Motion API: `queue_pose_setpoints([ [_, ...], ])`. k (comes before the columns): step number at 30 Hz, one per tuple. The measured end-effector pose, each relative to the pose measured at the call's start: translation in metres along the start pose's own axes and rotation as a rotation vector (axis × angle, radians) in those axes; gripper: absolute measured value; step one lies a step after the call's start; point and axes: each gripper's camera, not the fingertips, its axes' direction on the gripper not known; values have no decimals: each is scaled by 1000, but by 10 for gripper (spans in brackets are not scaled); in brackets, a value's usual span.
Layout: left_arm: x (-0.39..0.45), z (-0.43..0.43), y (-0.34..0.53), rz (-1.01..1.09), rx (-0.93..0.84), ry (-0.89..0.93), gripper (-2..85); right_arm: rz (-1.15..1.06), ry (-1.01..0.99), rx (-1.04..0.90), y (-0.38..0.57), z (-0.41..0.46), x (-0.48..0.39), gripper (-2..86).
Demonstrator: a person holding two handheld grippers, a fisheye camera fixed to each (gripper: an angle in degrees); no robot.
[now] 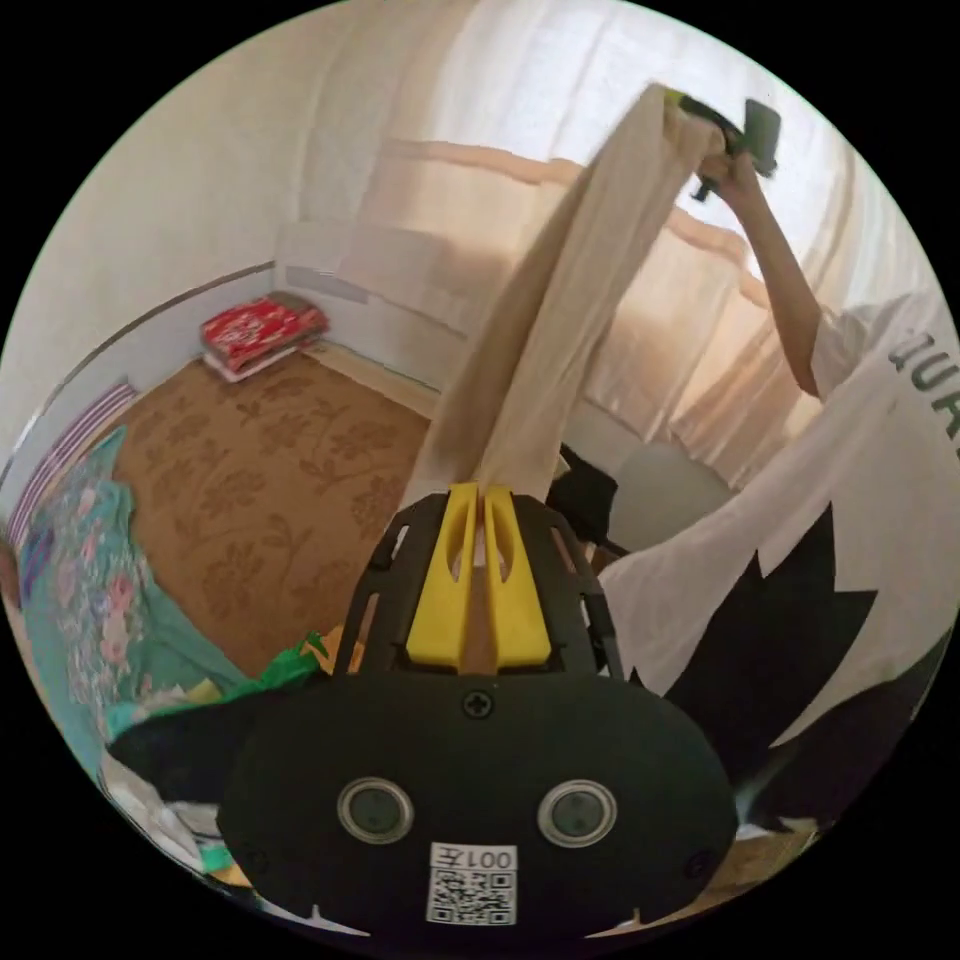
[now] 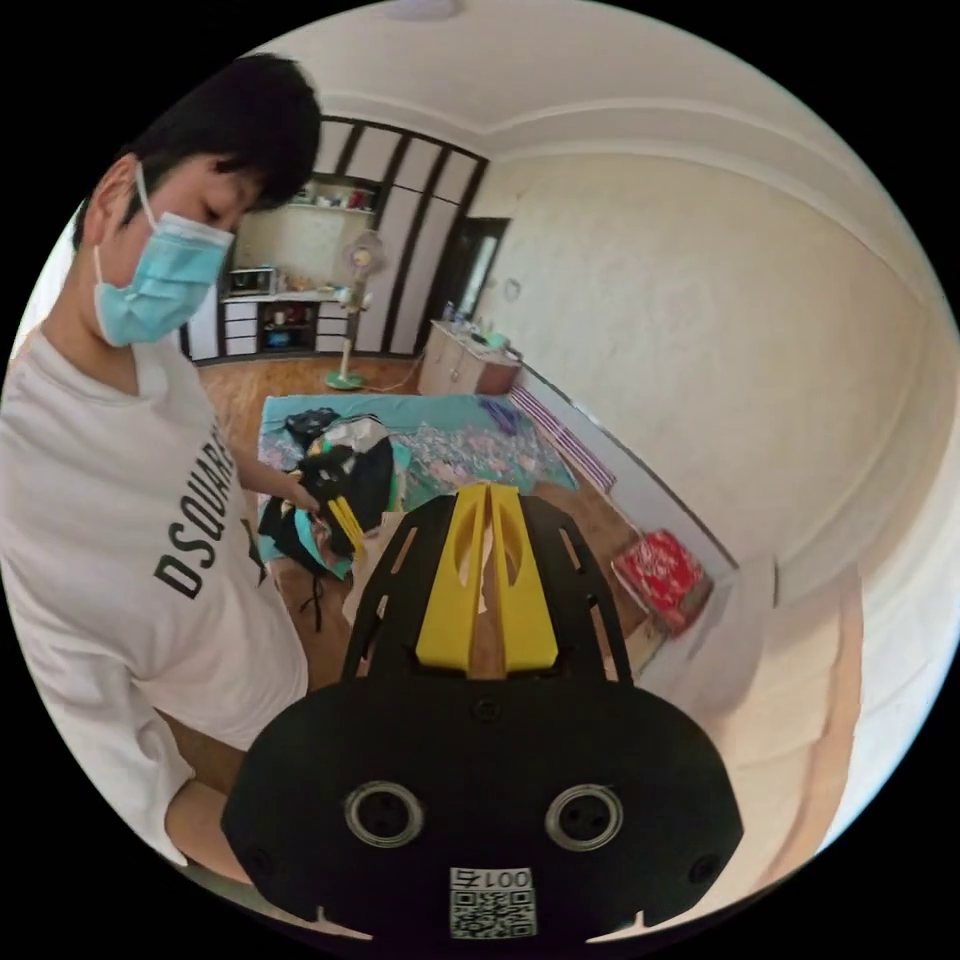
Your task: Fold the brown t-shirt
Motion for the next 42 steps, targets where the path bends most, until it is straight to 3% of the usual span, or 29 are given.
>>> queue_pose_setpoints([
  [4,-30,16,-16,-134,-37,-184,-10,187,48,-269,71,87,45,2],
  [7,-58,35,-57,-136,-90,-302,-10,327,43,-327,117,156,96,2],
  [12,-87,47,-167,-38,-81,-557,-10,476,129,-229,144,217,186,2],
  [17,-84,23,-238,-3,68,-739,-10,391,250,-91,121,216,236,3],
  [21,-62,18,-245,44,157,-817,-10,312,291,-19,126,207,240,2],
  [25,-42,45,-218,66,157,-837,-10,297,203,-11,168,218,210,2],
  [31,-9,148,-139,14,-71,-816,-10,336,5,-234,261,287,141,3],
  [36,-5,276,-46,-203,-398,-666,-10,497,-173,-464,367,387,76,3],
  [42,-11,419,31,-196,-673,-605,-10,436,-166,-798,479,531,-10,7],
])
